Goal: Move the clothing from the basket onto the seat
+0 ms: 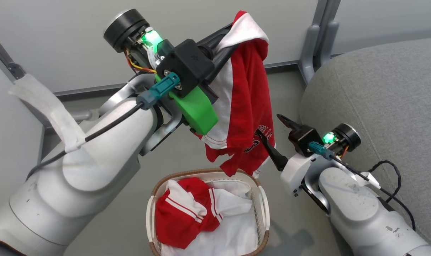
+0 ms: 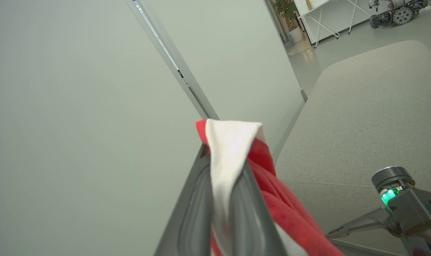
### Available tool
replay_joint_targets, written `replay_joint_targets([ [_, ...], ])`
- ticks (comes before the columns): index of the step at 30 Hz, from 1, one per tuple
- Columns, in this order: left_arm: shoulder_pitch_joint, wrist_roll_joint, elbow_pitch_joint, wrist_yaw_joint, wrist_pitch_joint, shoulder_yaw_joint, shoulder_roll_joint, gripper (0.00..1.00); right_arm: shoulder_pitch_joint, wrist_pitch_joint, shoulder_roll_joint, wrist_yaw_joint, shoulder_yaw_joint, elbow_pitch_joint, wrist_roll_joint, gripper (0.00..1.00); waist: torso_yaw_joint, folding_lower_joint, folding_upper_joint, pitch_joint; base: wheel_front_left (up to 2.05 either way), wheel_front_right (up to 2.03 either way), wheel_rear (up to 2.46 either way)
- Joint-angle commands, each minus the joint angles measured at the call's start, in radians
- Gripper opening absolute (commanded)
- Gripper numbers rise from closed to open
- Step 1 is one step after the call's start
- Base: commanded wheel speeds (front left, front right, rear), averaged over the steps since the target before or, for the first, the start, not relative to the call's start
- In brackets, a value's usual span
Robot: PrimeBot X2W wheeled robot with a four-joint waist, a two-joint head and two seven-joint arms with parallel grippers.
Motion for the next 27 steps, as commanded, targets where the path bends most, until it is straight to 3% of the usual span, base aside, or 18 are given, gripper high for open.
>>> replay_joint_targets([
  [1,0.008,-0.003,-0.006,-0.001,-0.003,0.0,-0.003,0.0,-0.02,-0.005,-0.015,-0.001,0.029,0.006,0.027,1.0,0.001,0.0,0.0,-0.002,0.0,0.0,0.0],
  [9,0.016,-0.009,-0.012,0.0,-0.006,-0.015,-0.001,0.0,-0.113,-0.005,-0.061,-0.001,0.215,0.019,0.167,1.0,0.005,0.0,0.0,-0.007,0.0,0.0,0.0],
  [20,0.013,-0.016,-0.01,0.001,-0.015,-0.027,-0.011,0.0,-0.242,-0.005,-0.078,-0.001,0.492,0.017,0.325,1.0,0.018,0.0,0.0,0.0,0.0,0.0,0.0],
  [22,0.011,-0.017,-0.01,0.001,-0.018,-0.028,-0.01,0.0,-0.259,-0.005,-0.079,-0.001,0.521,0.012,0.343,0.49,0.019,0.0,0.0,0.004,0.0,0.0,0.0],
  [24,0.01,-0.018,-0.01,0.002,-0.019,-0.029,-0.01,0.0,-0.275,-0.005,-0.077,-0.001,0.535,0.012,0.355,0.34,0.021,0.0,0.0,0.007,0.0,0.0,0.0],
  [27,0.005,-0.019,-0.012,0.003,-0.024,-0.03,-0.01,0.0,-0.292,-0.005,-0.072,-0.001,0.549,0.019,0.356,0.0,0.024,0.0,0.0,0.012,0.0,0.0,0.0],
])
